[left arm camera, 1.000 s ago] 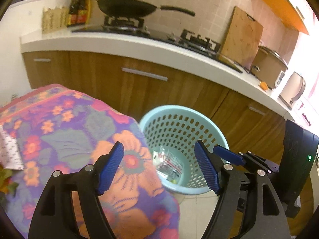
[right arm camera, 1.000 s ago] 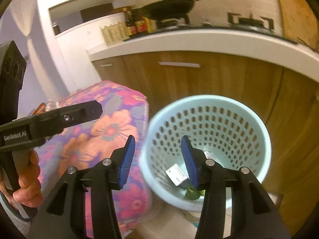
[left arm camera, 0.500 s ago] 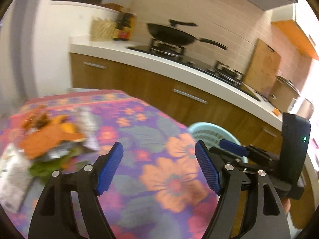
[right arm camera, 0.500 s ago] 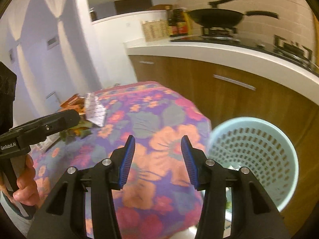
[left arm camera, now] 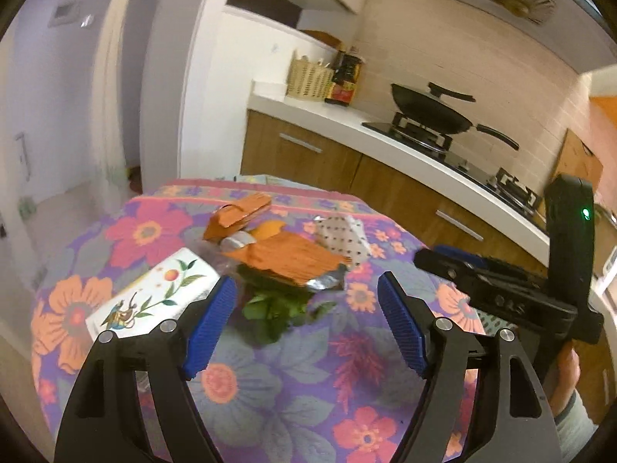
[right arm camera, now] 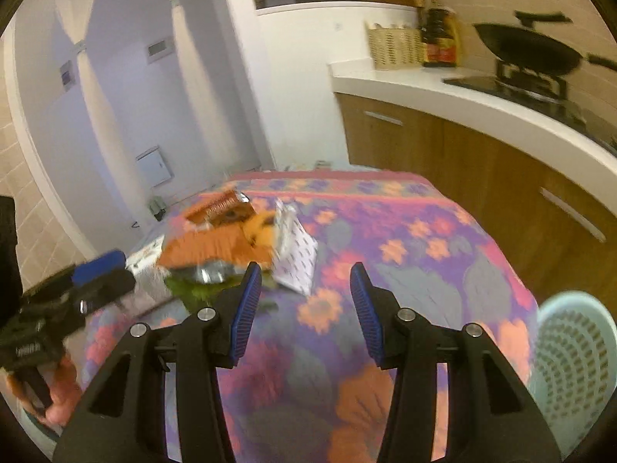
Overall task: Collect trash
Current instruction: 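Grasp the polka-dot paper bag with the right gripper while the left grasps the orange wrapper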
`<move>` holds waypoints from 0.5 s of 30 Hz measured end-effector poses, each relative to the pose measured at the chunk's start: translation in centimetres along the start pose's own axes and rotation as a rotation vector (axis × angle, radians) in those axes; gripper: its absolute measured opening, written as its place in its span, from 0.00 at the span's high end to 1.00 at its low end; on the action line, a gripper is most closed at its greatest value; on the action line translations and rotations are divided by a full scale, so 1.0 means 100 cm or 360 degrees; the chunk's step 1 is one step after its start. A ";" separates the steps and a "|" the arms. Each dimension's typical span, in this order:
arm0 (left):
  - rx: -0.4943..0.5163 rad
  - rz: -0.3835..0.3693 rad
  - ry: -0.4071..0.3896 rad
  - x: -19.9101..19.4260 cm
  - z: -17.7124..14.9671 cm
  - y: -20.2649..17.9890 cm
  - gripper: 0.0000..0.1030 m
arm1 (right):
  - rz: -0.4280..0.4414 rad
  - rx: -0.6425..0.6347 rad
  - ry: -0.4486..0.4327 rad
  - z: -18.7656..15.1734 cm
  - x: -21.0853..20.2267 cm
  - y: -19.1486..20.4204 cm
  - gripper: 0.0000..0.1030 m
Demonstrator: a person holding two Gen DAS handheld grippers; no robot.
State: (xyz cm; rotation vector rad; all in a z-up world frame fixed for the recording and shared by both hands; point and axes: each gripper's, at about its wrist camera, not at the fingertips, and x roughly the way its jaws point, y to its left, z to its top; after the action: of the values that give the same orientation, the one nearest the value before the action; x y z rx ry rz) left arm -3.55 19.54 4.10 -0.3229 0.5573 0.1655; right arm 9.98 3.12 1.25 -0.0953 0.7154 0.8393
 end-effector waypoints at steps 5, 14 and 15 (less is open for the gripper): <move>-0.0110 -0.0083 0.0055 0.012 0.005 0.013 0.34 | 0.0092 0.0033 0.0040 0.013 0.035 0.007 0.57; -0.0284 -0.0149 0.0138 0.037 0.008 0.022 0.41 | 0.0189 0.0145 0.0088 0.014 0.070 -0.002 0.57; -0.0306 -0.0141 0.0151 0.040 0.008 0.024 0.43 | 0.0193 0.0147 0.0093 0.014 0.073 -0.002 0.57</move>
State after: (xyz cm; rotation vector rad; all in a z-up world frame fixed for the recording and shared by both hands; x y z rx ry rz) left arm -0.38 22.36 1.98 -0.5440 0.6211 0.1185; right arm 14.16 8.16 -2.21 0.0064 0.8200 0.9209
